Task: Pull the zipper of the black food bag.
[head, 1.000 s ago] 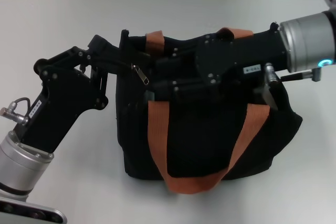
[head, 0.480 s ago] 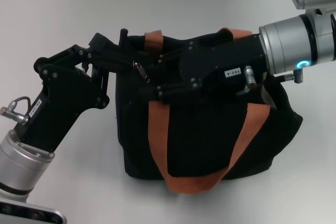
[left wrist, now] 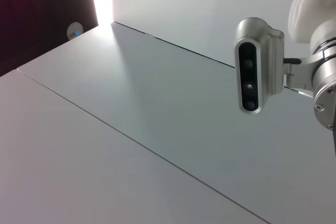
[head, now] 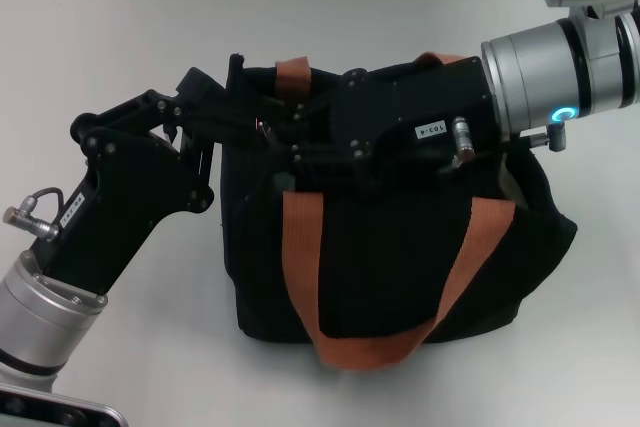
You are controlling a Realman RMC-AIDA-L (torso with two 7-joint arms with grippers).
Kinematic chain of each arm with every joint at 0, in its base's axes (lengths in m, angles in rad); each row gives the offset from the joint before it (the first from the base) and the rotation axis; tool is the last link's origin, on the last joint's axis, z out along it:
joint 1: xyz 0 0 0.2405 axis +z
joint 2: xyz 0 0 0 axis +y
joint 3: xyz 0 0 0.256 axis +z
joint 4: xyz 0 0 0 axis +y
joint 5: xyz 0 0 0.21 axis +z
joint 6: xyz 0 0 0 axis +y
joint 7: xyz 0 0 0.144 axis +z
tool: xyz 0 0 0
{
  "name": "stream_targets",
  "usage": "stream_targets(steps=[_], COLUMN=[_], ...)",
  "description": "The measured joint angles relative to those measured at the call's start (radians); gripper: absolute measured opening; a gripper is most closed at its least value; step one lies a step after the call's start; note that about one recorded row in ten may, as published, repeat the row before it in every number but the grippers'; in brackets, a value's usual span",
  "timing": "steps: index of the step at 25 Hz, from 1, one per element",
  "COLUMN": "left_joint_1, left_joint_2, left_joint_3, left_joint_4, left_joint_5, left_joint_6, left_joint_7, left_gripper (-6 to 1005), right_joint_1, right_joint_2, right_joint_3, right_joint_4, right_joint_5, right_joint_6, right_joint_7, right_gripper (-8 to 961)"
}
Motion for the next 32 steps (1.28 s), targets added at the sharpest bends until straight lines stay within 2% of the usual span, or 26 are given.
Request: stream_targets(steps=[4, 9, 19, 22, 32], left_joint_1=[0.001, 0.002, 0.001, 0.002, 0.018], left_joint_2=[0.0, 0.0, 0.0, 0.0, 0.0], left_joint_3=[0.0, 0.0, 0.0, 0.0, 0.0], left_joint_4=[0.003, 0.003, 0.0, 0.0, 0.004], left_joint_5=[0.0, 0.0, 0.0, 0.0, -0.008], left_joint_6=[0.0, 0.0, -0.001, -0.002, -0.011], left_joint_7=[0.0, 0.0, 0.0, 0.0, 0.0], left_gripper=[35, 36, 38, 39, 40], right_joint_1=[-0.007, -0.023, -0.035, -0.037, -0.057], right_joint_2=[-0.002, -0.004, -0.004, -0.004, -0.007], right_joint_3=[0.005, 0.011, 0.012, 0.011, 0.011], right_joint_4=[-0.008, -0.026, -0.045, -0.051, -0.082], right_joint_5=[0.0, 0.0, 0.0, 0.0, -0.004], right_joint_6=[-0.028, -0.051, -0.047, -0.046, -0.046], right_joint_7=[0.014, 0.023, 0.017, 0.008, 0.025], right_gripper=[300, 123, 94, 3, 4])
